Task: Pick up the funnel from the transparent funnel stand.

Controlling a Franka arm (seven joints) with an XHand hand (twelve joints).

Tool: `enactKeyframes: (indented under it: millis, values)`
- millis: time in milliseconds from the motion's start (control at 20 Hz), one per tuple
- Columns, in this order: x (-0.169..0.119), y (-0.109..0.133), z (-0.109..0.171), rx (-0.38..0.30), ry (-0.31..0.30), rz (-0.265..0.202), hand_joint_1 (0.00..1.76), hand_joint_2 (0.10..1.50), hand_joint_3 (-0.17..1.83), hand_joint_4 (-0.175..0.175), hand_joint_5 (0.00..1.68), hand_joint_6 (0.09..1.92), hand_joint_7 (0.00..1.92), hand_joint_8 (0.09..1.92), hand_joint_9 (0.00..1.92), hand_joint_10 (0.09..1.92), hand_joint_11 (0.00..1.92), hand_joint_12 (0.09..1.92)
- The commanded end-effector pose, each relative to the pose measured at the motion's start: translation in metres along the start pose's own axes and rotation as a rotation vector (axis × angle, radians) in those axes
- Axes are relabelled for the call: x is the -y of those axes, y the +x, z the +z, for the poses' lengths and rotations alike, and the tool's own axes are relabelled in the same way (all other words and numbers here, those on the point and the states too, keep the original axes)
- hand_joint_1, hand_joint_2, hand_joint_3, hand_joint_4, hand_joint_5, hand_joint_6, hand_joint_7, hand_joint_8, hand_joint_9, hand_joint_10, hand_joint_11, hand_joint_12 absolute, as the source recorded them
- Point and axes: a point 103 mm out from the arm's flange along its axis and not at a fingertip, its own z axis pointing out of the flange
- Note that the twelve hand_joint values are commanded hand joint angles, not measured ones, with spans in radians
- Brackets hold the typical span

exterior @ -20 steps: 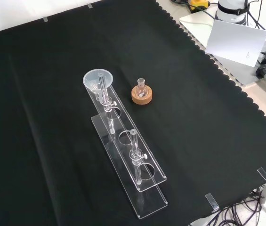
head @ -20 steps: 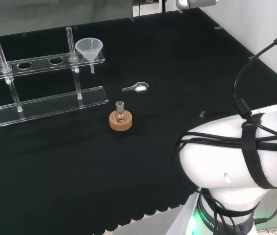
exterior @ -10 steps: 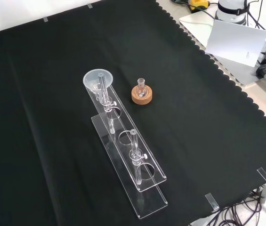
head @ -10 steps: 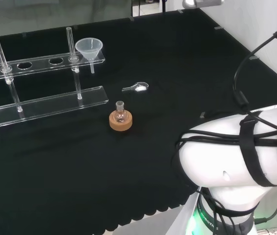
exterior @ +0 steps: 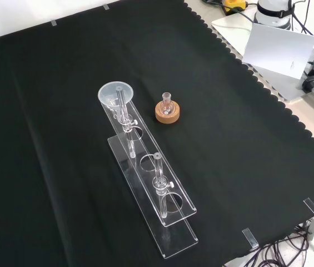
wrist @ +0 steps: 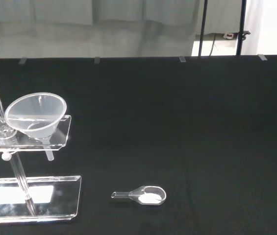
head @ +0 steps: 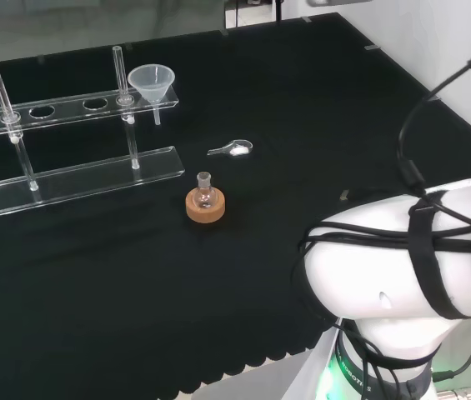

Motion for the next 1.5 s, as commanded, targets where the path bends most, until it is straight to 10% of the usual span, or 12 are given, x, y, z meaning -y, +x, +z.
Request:
enactKeyframes:
  millis: [50, 300, 700, 800, 1500]
  values:
    - [-0.036, 0.035, 0.026, -0.002, 0.033, 0.042, 0.0, 1.16, 0.38, 0.007, 0.17, 0.09, 0.0, 0.33, 0.09, 0.68, 0.15, 1.36]
    - [-0.067, 0.038, 0.034, 0.007, 0.072, -0.08, 0.0, 1.16, 0.39, 0.006, 0.17, 0.09, 0.0, 0.33, 0.09, 0.68, 0.15, 1.36]
    - [-0.121, 0.057, 0.062, 0.024, 0.121, -0.08, 0.0, 1.15, 0.39, 0.002, 0.17, 0.09, 0.0, 0.35, 0.1, 0.68, 0.14, 1.36]
    - [-0.133, 0.058, 0.069, -0.02, 0.128, -0.155, 0.0, 1.15, 0.39, 0.001, 0.17, 0.09, 0.01, 0.36, 0.1, 0.68, 0.14, 1.36]
    - [-0.175, 0.077, 0.111, -0.089, 0.224, -0.223, 0.0, 1.08, 0.37, -0.009, 0.17, 0.09, 0.0, 0.54, 0.14, 0.71, 0.12, 1.39]
